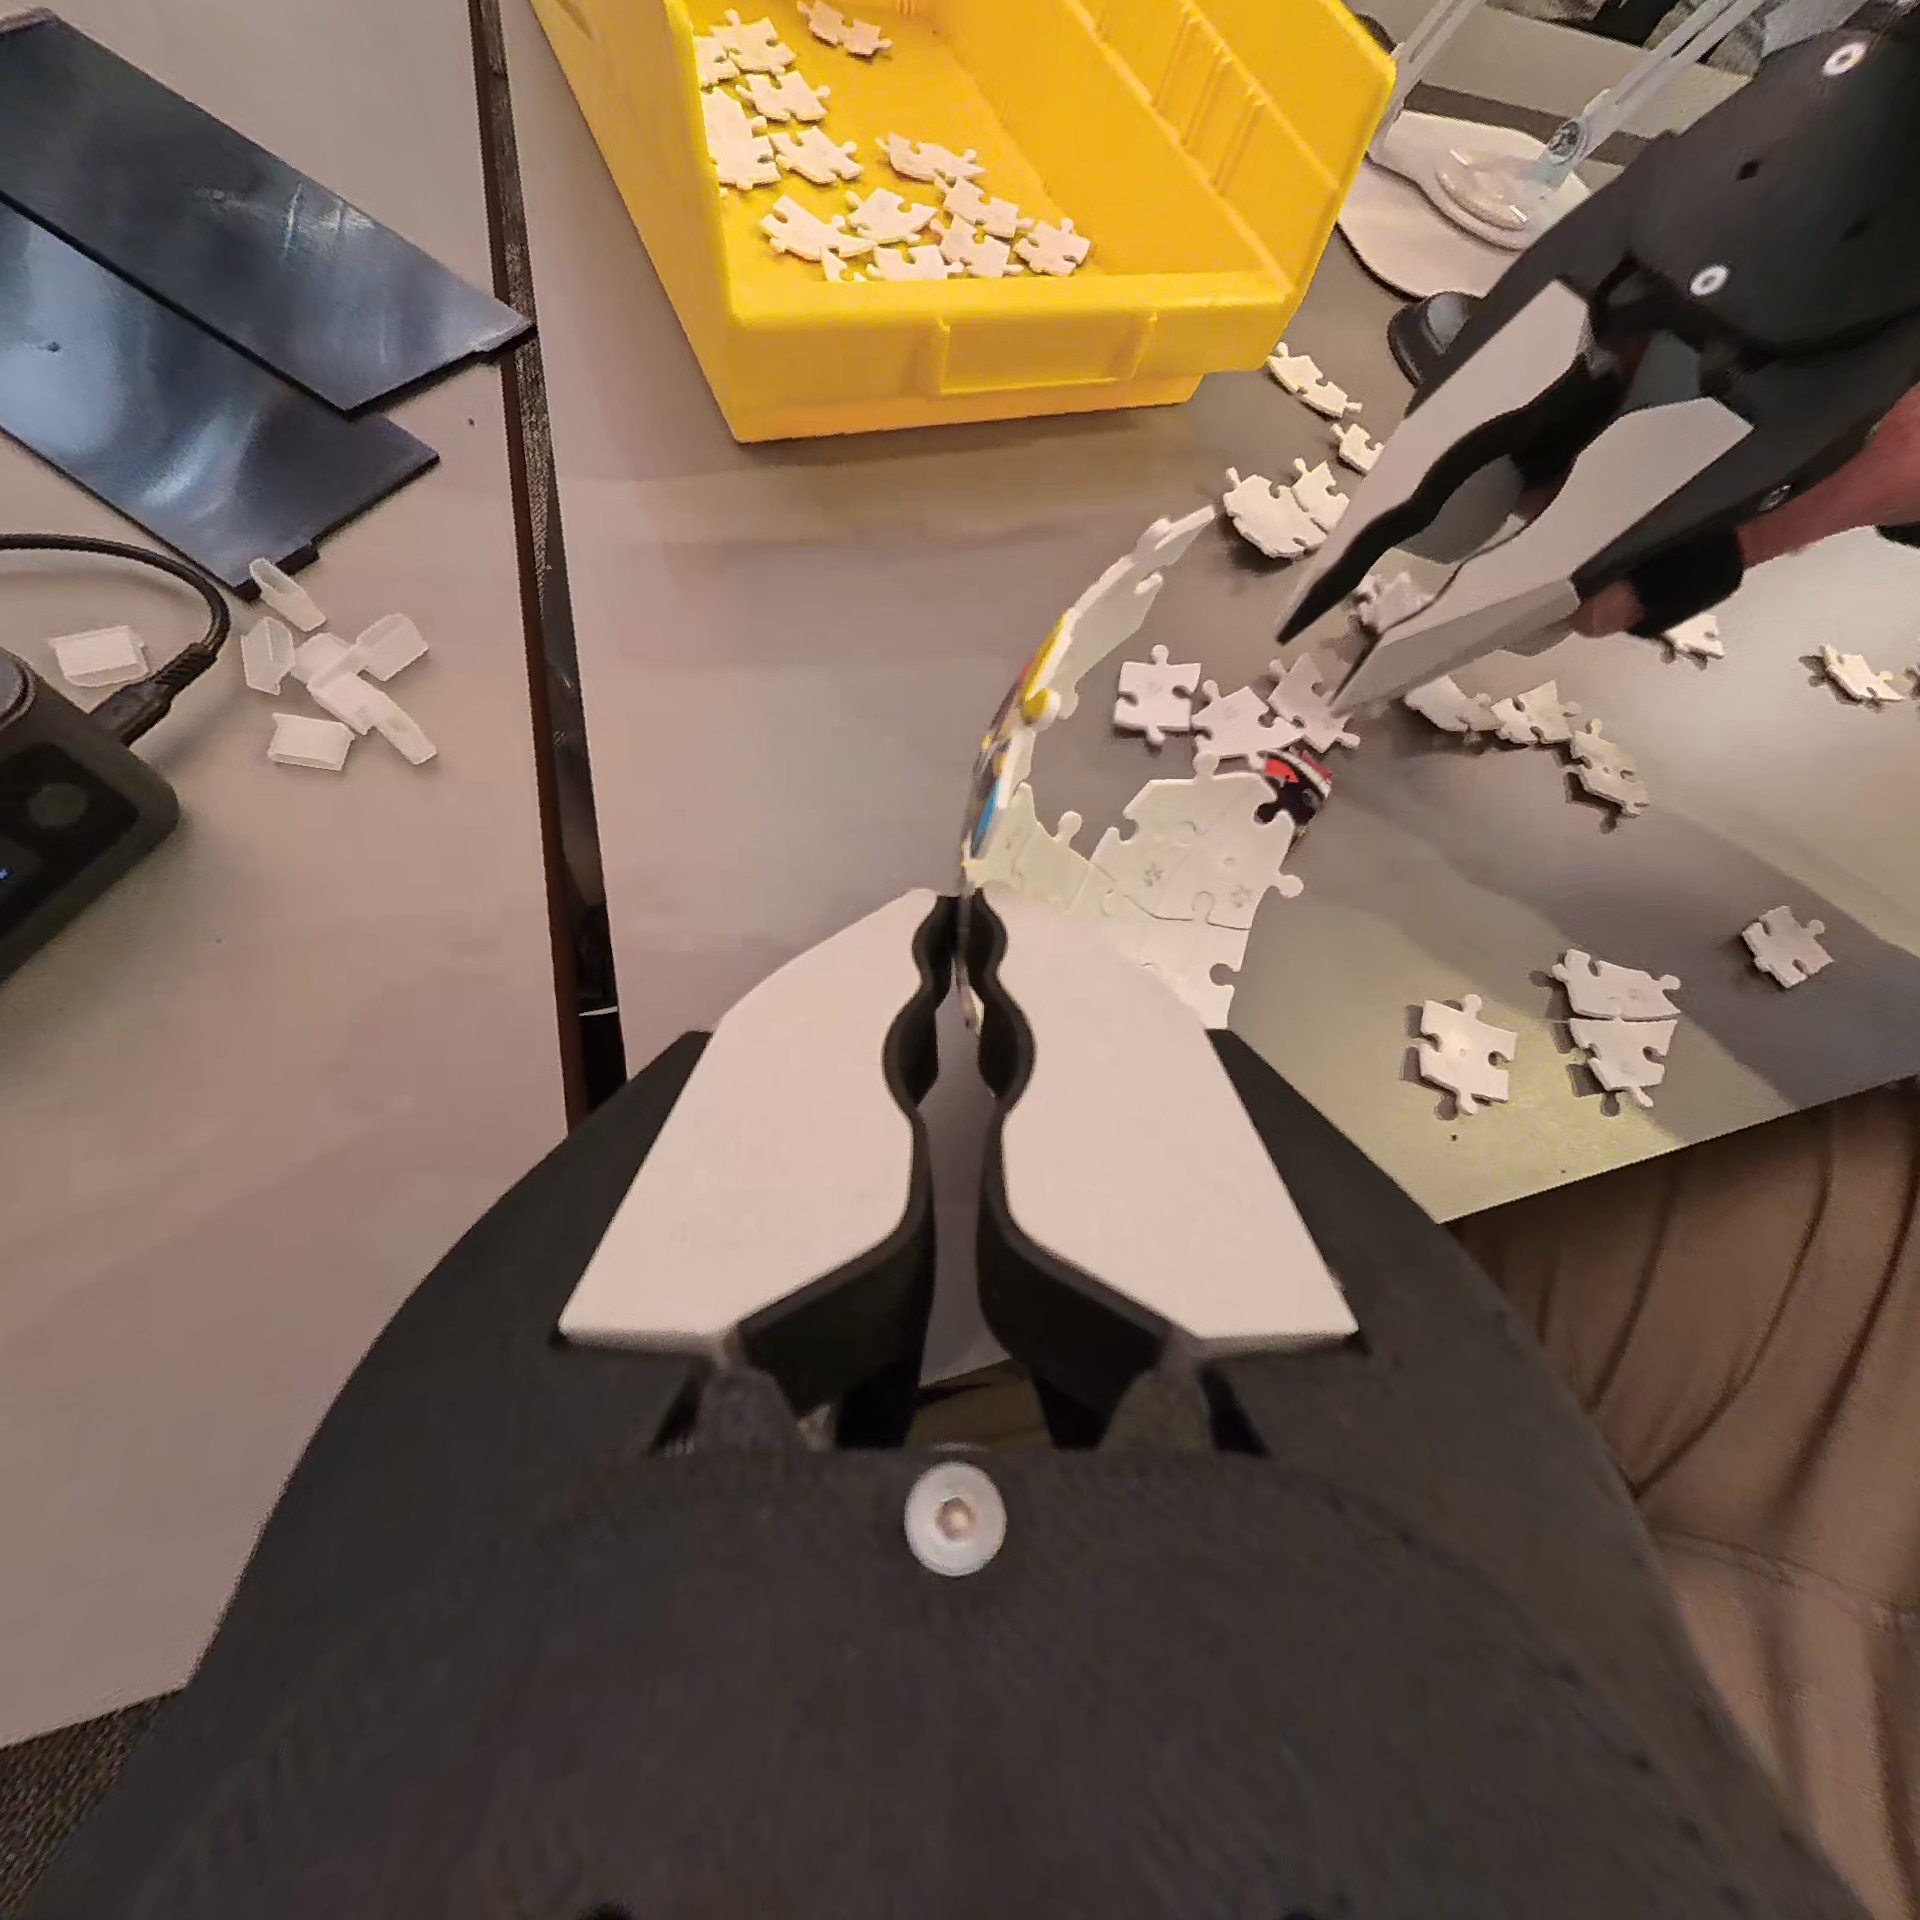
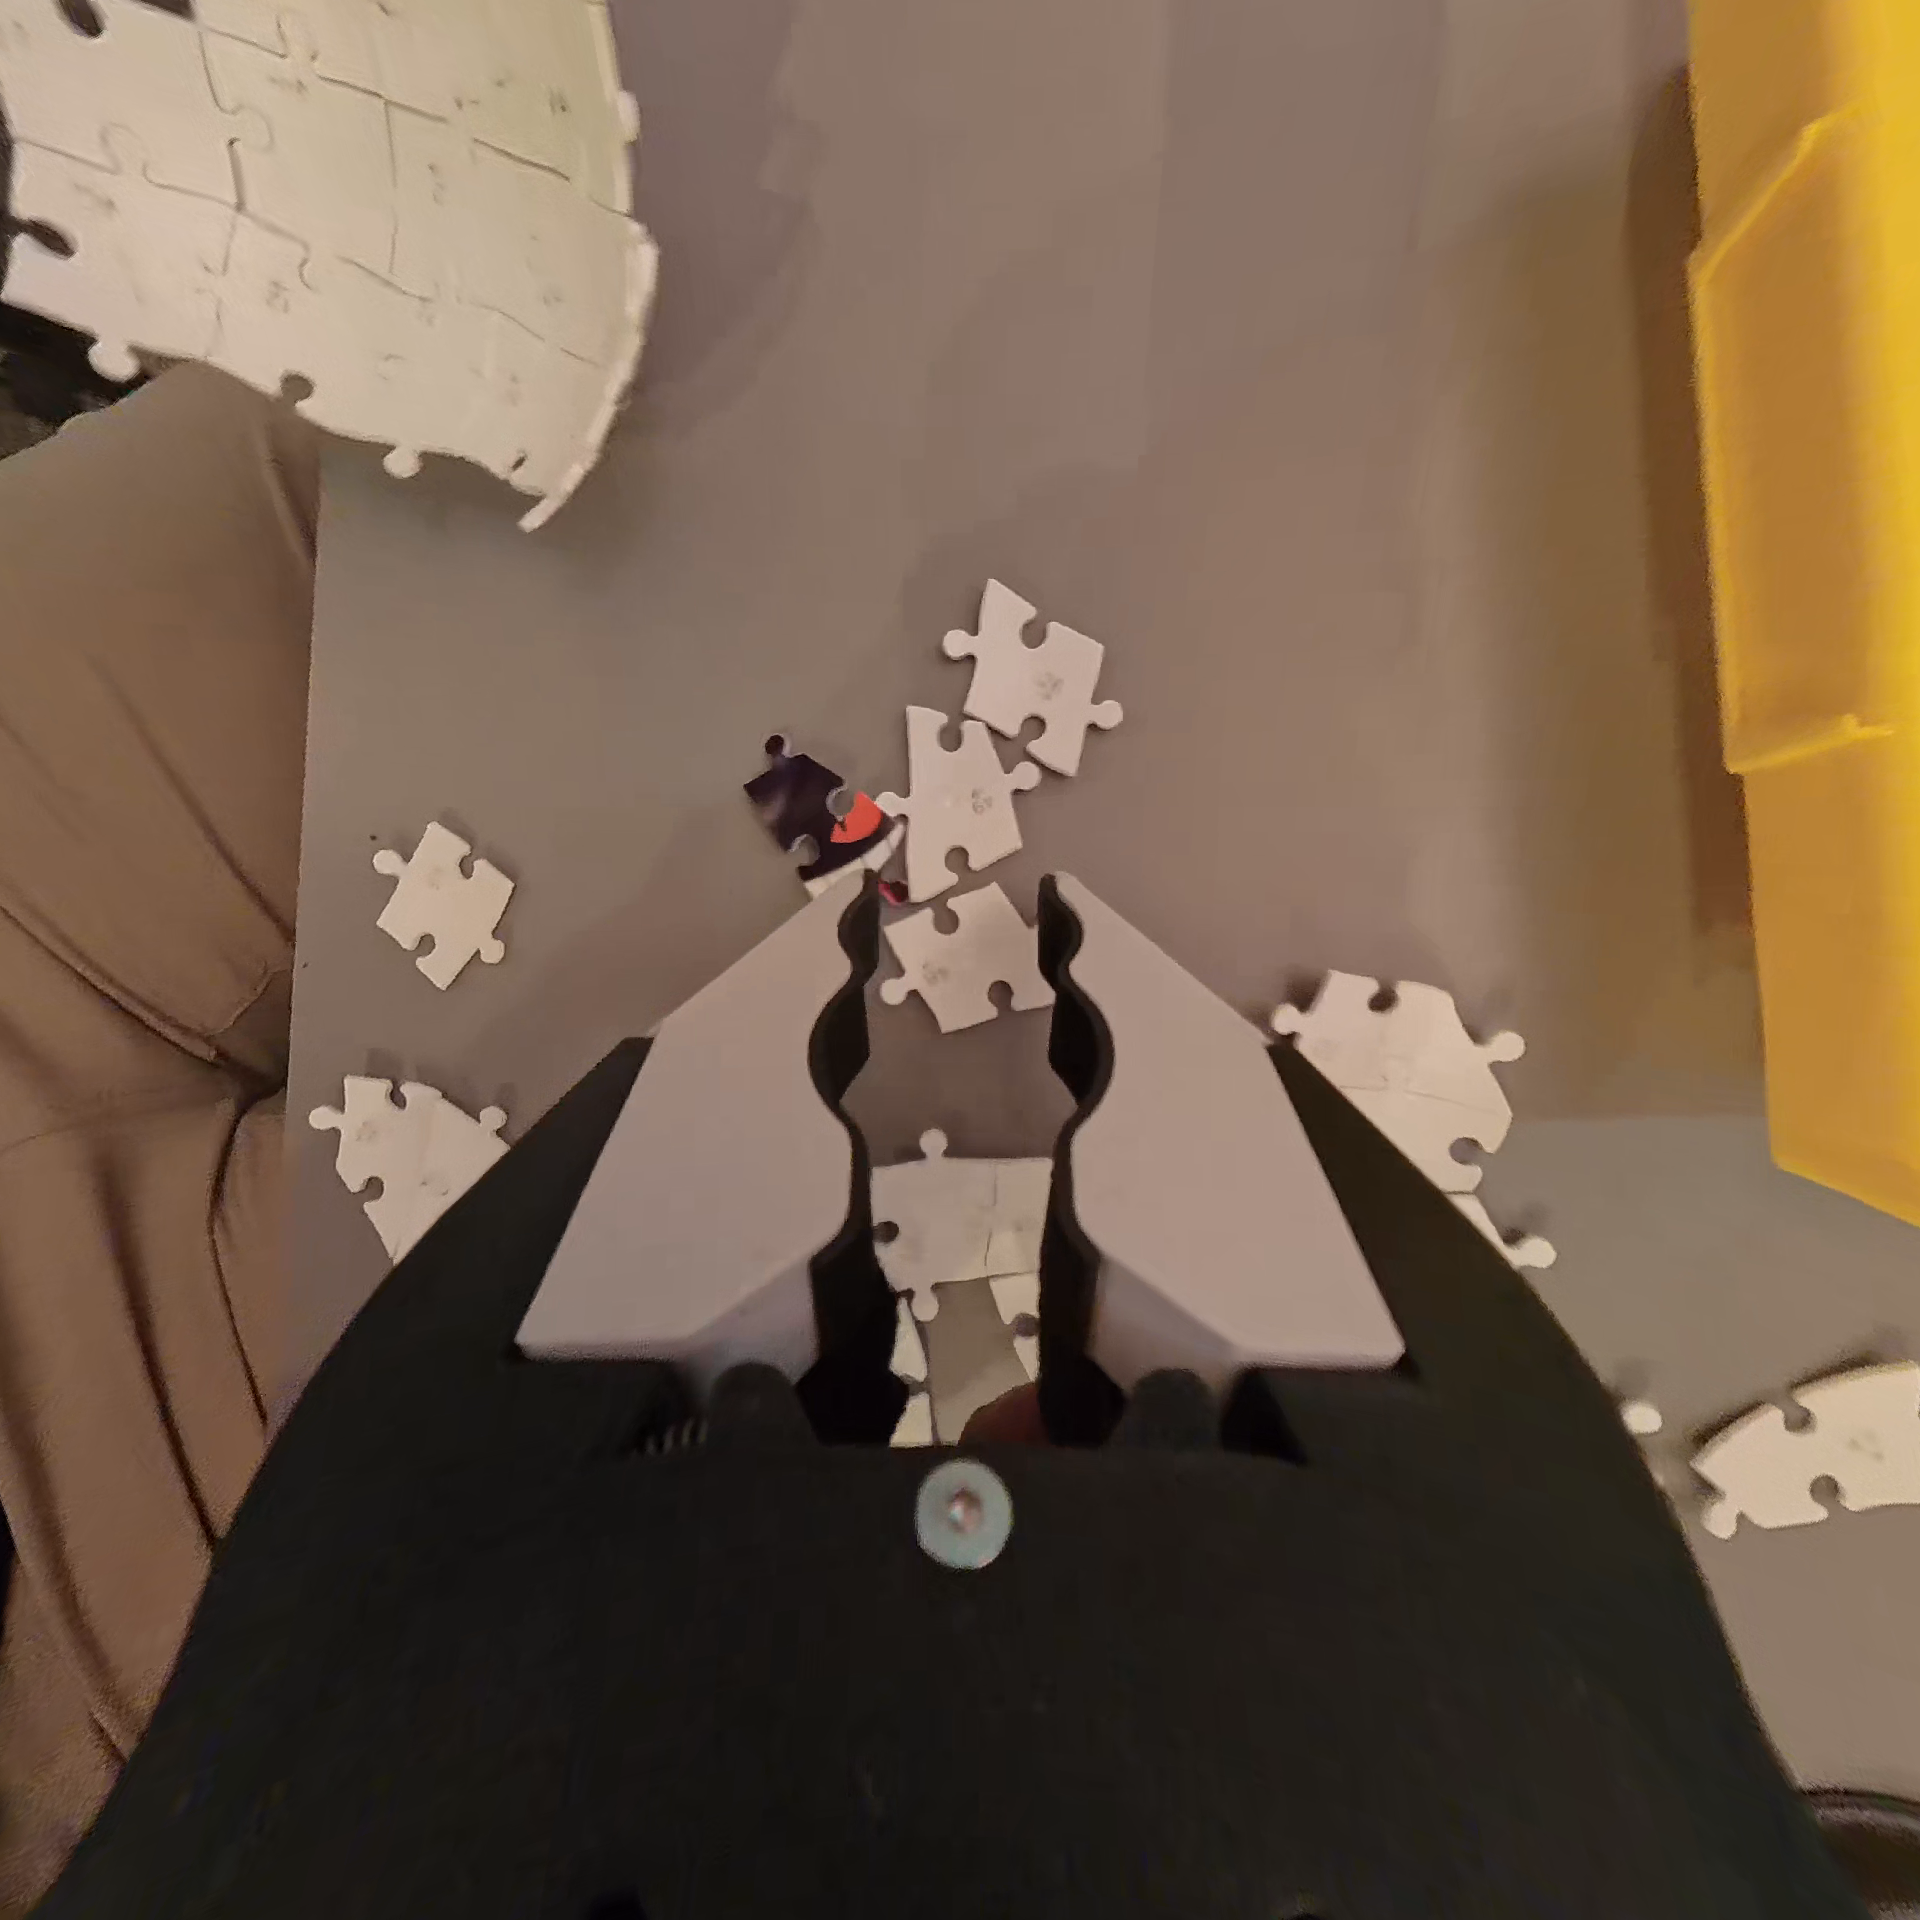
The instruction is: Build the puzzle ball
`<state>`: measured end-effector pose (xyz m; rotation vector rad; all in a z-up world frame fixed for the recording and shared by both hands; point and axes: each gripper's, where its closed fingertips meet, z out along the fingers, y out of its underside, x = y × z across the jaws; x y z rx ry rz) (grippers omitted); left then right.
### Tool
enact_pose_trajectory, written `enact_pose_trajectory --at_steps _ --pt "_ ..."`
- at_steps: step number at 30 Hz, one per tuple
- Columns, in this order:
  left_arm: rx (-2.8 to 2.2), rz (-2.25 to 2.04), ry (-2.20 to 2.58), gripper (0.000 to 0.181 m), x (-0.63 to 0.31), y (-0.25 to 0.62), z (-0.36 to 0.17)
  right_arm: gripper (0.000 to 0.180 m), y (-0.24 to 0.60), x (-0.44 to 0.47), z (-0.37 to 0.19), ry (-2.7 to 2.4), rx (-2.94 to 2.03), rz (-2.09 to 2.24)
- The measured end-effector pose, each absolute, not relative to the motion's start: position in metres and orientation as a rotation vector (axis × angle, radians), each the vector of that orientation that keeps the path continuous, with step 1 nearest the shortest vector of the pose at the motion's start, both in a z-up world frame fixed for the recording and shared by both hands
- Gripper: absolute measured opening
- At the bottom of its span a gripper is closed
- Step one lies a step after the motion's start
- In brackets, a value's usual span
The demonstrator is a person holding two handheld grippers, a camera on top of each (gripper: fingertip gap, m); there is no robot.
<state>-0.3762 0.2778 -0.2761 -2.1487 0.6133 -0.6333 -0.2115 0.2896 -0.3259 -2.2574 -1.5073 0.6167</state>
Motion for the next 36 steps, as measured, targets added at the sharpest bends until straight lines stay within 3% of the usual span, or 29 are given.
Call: enact_pose_trajectory --at_steps 9,19,28,36 --pt "-2.143 -0.660 0.615 0.002 -0.376 0.279 -0.281 0.031 0.258 -0.230 -0.332 -1.911 -1.867 0.365" --pt "-2.146 -0.674 0.603 0.002 -0.378 0.280 -0.283 0.009 0.272 -0.234 -0.339 -1.867 -1.778 0.242" --pt "-2.145 -0.677 0.596 0.002 -0.378 0.280 -0.283 0.000 0.275 -0.232 -0.320 -1.687 -1.928 0.483" --pt "-2.146 -0.695 0.585 0.002 -0.377 0.280 -0.284 0.000 0.263 -0.232 -0.315 -1.289 -2.305 1.070"
